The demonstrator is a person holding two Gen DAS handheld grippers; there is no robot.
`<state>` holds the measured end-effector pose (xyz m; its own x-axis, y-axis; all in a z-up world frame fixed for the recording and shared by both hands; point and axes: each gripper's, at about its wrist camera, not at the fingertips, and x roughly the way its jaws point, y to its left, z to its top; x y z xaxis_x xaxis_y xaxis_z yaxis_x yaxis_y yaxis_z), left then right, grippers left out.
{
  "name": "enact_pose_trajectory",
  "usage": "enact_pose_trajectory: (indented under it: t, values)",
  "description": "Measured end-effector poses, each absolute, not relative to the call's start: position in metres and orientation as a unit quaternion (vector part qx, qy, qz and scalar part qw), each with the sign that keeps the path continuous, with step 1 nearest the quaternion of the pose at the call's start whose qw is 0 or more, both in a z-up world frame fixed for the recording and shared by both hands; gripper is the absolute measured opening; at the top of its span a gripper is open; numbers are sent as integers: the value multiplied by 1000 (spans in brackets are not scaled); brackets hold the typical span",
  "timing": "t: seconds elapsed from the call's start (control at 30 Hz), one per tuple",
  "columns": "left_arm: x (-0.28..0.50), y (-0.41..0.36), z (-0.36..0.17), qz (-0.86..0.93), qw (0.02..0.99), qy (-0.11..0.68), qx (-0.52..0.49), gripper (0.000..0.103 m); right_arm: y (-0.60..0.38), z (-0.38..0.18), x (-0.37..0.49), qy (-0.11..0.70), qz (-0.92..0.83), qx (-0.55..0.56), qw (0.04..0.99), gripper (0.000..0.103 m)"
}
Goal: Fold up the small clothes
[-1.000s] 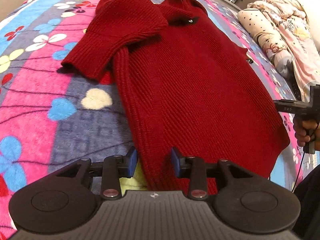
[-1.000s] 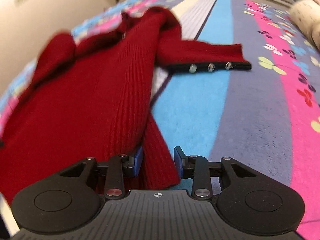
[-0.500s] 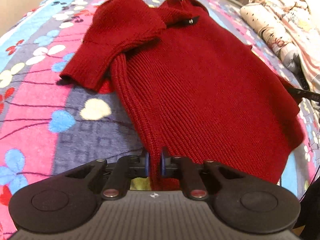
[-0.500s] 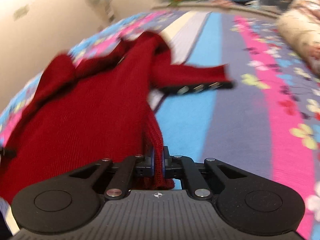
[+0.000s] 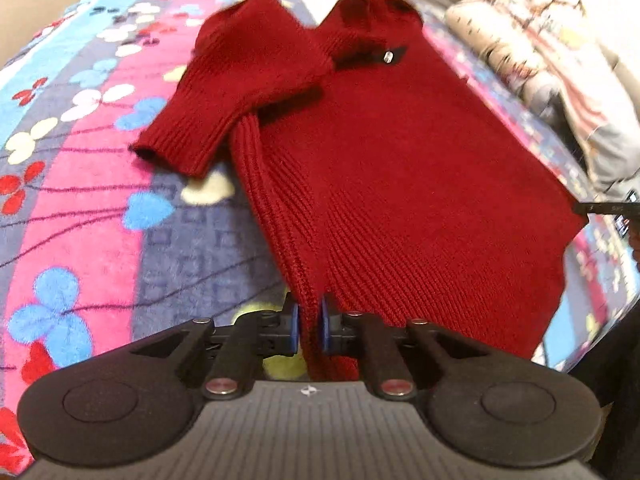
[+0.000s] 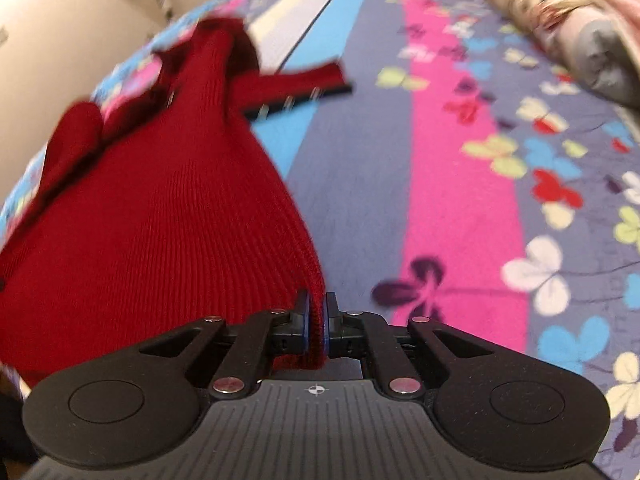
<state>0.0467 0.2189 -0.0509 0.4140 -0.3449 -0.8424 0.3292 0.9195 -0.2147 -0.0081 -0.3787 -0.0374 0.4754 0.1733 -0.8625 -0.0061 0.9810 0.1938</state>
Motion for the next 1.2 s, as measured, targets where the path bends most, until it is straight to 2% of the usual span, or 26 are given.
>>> enact_pose_trajectory:
  t: [0.03,0.1,0.13,0.2,0.27,0.4,0.5,0.67,0.87,1.07,1.2]
  values:
    - [48,218,-50,-197,842,502,-6,14,-373,-41,-6,513,52,70,854,8]
    - [49,218,-47,-182,850,494,-13,27,-368,-42,0,506,42,51,860,12]
    - [51,221,-46,-175,855,488,-18,29,-367,-41,2,498,40,55,865,14]
    - [55,226,-43,-160,862,480,-26,29,-367,-40,6,482,52,81,871,26]
    - [60,226,-47,-152,858,489,-30,29,-363,-44,10,482,63,90,869,31]
    - [64,211,-65,-130,839,527,24,32,-342,-75,19,540,62,13,839,34]
    - [64,217,-57,-120,854,506,8,37,-340,-66,20,526,58,12,848,37]
    - [75,236,-41,-61,887,456,-42,38,-338,-41,17,457,52,15,888,43]
    - [103,254,-37,-12,893,435,-114,39,-326,-40,21,435,73,-5,897,44]
    - [139,274,-51,7,865,447,-227,42,-296,-68,27,485,100,-99,863,44]
    - [157,275,-67,19,850,460,-256,42,-279,-79,26,479,113,-155,857,46]
